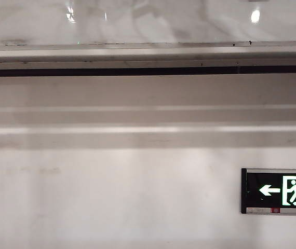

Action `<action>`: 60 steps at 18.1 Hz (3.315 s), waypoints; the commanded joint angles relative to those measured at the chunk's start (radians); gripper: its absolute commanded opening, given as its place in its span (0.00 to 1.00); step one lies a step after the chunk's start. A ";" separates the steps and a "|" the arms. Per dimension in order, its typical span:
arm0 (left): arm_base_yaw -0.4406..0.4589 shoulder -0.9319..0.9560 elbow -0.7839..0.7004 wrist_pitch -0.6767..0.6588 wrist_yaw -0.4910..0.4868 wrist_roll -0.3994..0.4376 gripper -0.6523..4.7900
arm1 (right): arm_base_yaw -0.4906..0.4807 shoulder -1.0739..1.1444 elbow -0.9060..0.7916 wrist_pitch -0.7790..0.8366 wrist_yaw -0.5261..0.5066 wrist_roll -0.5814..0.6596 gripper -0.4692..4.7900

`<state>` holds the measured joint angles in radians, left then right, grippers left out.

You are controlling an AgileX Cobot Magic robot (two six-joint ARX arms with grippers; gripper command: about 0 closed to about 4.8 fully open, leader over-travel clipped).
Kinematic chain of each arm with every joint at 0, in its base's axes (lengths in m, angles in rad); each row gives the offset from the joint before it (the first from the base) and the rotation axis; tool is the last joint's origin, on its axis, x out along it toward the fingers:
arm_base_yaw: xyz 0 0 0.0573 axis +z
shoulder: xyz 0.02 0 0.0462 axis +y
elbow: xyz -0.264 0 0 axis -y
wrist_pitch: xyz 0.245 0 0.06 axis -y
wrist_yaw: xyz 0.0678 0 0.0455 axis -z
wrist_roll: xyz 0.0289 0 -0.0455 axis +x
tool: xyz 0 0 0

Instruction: Take a marker from the whiteboard tray, write "Hi!" on the whiteboard, and then put the marker back vertically into the whiteboard tray.

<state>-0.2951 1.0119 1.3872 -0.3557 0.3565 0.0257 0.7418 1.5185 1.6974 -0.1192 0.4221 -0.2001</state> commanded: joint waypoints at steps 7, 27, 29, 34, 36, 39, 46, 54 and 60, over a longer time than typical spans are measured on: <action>-0.001 -0.003 0.006 0.013 0.007 0.000 0.11 | -0.016 -0.020 0.004 0.005 0.107 0.000 0.08; -0.001 -0.003 0.006 -0.002 0.008 0.000 0.11 | -0.055 -0.059 0.004 0.106 0.028 -0.151 0.08; -0.001 -0.003 0.006 -0.002 0.007 0.000 0.11 | -0.055 -0.057 0.004 0.085 0.032 -0.148 0.08; -0.001 -0.003 0.006 -0.002 0.008 0.000 0.11 | -0.055 -0.057 0.004 -0.037 0.065 -0.137 0.08; -0.001 -0.003 0.006 -0.002 0.008 0.000 0.11 | -0.055 -0.057 0.004 -0.073 0.078 -0.123 0.08; -0.001 -0.003 0.006 -0.002 0.008 0.000 0.11 | -0.055 -0.057 0.004 -0.165 0.077 -0.082 0.08; -0.001 -0.003 0.006 -0.002 0.008 0.000 0.11 | -0.053 -0.121 0.004 -0.171 0.073 -0.066 0.08; -0.001 -0.003 0.006 -0.002 0.026 0.000 0.11 | -0.084 -0.104 0.004 -0.092 0.028 -0.066 0.08; -0.001 -0.003 0.006 -0.002 0.026 0.000 0.11 | -0.085 -0.096 0.004 -0.121 0.032 -0.065 0.08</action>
<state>-0.2951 1.0119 1.3872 -0.3634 0.3752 0.0257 0.6571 1.4227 1.6962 -0.2298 0.4507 -0.2707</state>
